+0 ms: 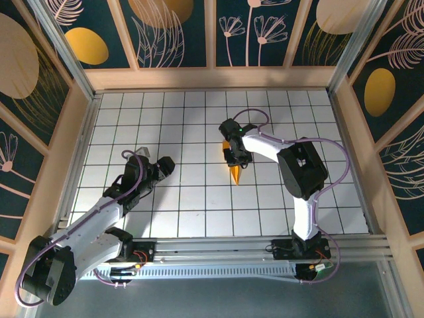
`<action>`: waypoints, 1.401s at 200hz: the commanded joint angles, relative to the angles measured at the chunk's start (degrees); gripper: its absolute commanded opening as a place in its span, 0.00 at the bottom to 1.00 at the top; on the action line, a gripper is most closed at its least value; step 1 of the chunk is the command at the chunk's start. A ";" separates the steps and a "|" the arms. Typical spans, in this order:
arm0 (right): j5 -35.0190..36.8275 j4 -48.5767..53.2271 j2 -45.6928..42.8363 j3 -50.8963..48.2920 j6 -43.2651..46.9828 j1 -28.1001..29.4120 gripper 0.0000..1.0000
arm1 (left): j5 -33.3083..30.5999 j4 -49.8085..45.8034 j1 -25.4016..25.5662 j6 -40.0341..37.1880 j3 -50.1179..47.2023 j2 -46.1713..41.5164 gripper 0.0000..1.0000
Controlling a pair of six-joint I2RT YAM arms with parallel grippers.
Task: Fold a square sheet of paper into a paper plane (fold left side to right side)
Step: Turn over the paper plane at the center of the table, then pick up the paper plane at the center of the table.
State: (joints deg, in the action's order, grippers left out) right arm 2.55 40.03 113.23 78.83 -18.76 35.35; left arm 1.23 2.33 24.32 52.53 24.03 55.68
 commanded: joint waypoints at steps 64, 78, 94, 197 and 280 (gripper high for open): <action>0.11 2.48 -2.22 2.64 -1.48 2.00 0.15 | 1.17 0.48 -0.41 -1.16 1.65 0.92 0.75; 0.74 3.14 -1.76 3.20 -1.54 2.45 0.15 | 1.14 0.56 -0.41 -1.12 1.55 0.83 0.75; 1.75 3.92 -1.22 3.74 -1.77 3.27 0.15 | 1.27 0.62 -0.43 -1.20 1.41 0.83 0.75; 3.09 4.08 1.38 4.50 -2.19 4.92 0.20 | 1.32 0.57 -0.41 -1.38 0.89 0.57 0.76; 3.01 2.07 3.06 3.36 -2.23 4.79 0.20 | 1.32 0.46 -0.41 -1.24 0.76 0.58 0.76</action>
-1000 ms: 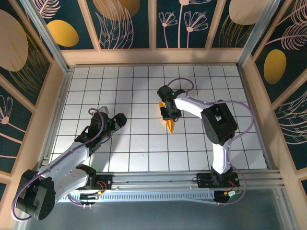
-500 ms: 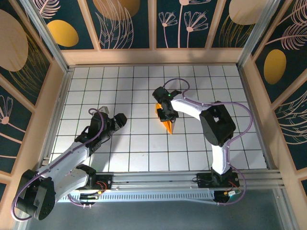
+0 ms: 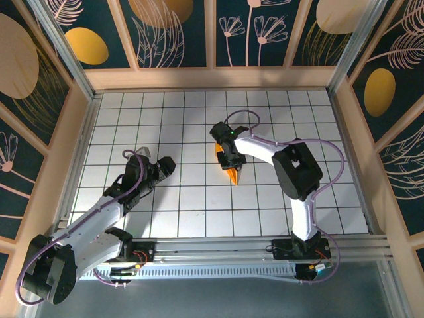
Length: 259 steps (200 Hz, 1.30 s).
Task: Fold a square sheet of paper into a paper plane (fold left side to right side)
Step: Pick up the paper plane at the center of the table.
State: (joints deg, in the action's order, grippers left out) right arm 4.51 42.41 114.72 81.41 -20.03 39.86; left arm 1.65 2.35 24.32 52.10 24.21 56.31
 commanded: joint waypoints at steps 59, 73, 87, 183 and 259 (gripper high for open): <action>0.48 -2.45 2.21 -1.03 -1.33 -0.04 0.17 | 1.01 0.38 -0.40 -0.71 0.62 -0.06 0.76; -0.59 -3.70 2.01 -2.12 -1.49 -0.47 0.17 | 1.06 0.37 -0.41 -0.73 0.66 -0.04 0.76; -2.16 -5.28 1.44 -3.65 -1.84 -1.16 0.17 | 1.03 0.29 -0.41 -0.85 0.75 -0.04 0.76; -3.24 -6.12 -4.56 -4.73 -2.39 -3.95 0.00 | 0.93 -0.15 -0.41 -1.29 1.62 0.29 0.77; 0.99 -0.32 5.10 10.43 -4.10 -8.03 0.00 | 0.66 -1.23 -0.41 -2.59 2.77 0.24 0.80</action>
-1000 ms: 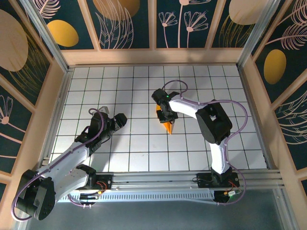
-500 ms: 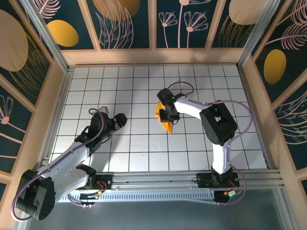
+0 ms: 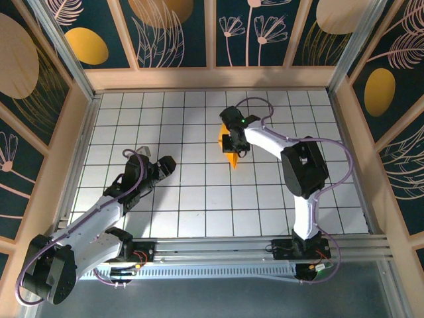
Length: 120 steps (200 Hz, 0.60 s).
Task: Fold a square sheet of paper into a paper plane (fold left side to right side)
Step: Pick up the paper plane at the center of the table, then place the paper plane at the top-center of the table.
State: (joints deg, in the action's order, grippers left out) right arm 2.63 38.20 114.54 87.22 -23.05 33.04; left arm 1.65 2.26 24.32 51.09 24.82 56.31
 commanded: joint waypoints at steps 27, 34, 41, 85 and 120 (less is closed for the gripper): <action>3.87 6.82 10.27 11.29 -0.23 -1.33 0.00 | 0.67 -2.00 -0.45 -2.02 2.38 -0.05 0.81; 3.64 7.29 11.12 12.54 -0.16 -1.39 0.00 | 0.71 -2.00 -0.41 -1.84 2.25 -0.15 0.81; 3.11 7.50 11.82 13.48 -0.08 -1.35 0.00 | 0.68 -1.85 -0.41 -1.70 2.17 -0.21 0.81; 1.44 7.96 14.94 16.34 -0.07 -3.24 0.00 | 1.77 -1.30 -0.41 -1.20 2.26 0.29 0.81; 0.81 6.82 15.71 15.14 -0.09 -3.42 0.03 | 1.88 -1.53 -0.41 -1.24 2.25 0.29 0.81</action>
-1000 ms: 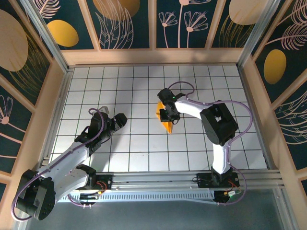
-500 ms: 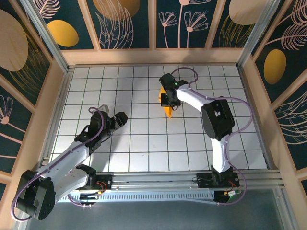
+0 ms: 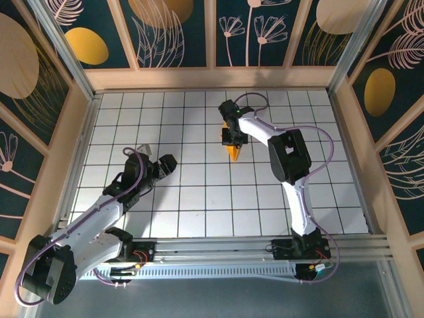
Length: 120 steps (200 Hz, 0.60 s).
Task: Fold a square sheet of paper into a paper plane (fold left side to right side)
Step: Place the paper plane at the top-center of the table.
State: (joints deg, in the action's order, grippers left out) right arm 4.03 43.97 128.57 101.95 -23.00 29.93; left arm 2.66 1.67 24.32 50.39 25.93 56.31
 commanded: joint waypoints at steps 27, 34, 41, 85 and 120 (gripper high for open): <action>-0.56 -0.05 1.86 -1.10 -0.07 -0.31 0.13 | 0.79 -1.06 -0.41 -0.60 0.96 0.11 0.81; -0.30 -0.31 1.88 -1.61 -0.11 -0.31 0.16 | 0.75 -1.14 -0.42 -0.66 0.96 0.03 0.81; -0.18 -0.57 1.80 -2.13 -0.12 -0.31 0.19 | 0.61 -1.23 -0.41 -0.72 0.96 0.04 0.82; 0.69 -2.19 0.52 -4.93 -0.13 -0.18 0.34 | -0.49 -2.18 -0.41 -1.41 1.29 -0.33 0.82; 1.98 -2.91 -2.27 -6.02 0.58 0.12 0.42 | -1.44 -2.55 -0.41 -1.86 2.08 -0.83 0.83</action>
State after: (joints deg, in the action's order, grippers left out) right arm 4.14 39.35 127.63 98.35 -22.83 29.76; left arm 2.35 0.56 24.32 49.84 25.96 56.29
